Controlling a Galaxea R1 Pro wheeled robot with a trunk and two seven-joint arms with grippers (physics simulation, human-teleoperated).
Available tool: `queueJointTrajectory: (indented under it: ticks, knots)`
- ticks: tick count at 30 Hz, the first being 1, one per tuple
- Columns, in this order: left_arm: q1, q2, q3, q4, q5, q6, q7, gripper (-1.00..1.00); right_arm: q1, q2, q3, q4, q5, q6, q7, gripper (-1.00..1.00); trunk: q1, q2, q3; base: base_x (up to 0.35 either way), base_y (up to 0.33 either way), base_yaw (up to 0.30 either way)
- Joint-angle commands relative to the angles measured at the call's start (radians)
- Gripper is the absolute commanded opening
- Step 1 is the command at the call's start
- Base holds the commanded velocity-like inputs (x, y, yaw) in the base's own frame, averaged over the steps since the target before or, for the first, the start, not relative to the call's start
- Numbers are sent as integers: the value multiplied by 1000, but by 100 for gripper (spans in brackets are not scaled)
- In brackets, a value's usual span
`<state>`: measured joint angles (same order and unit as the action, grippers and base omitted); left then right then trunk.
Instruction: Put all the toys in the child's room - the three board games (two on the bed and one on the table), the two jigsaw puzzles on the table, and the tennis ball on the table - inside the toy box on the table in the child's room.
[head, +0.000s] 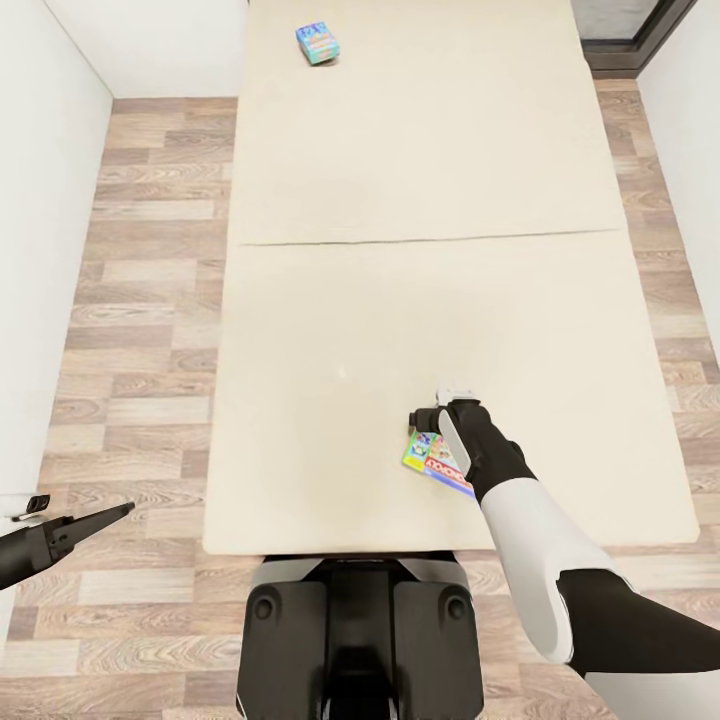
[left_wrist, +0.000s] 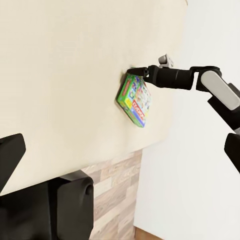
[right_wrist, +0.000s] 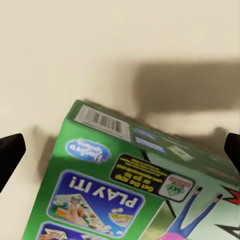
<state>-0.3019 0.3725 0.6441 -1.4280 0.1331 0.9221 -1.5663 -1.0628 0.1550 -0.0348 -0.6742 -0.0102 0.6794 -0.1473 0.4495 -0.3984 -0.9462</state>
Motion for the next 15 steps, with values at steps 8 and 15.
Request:
queueJointTrajectory:
  ticks: [8, 15]
  knots:
    - [0, 0, 0, 0, -1, 11, -5, 100, 0, 0, -4, 0, -2, 3, -4, 100, 1, -2, -14, -4, 0, 0]
    - [0, 0, 0, 0, -1, 11, -5, 100, 0, 0, -4, 1, -2, 3, -3, 100, 1, -2, -21, -200, 0, 0]
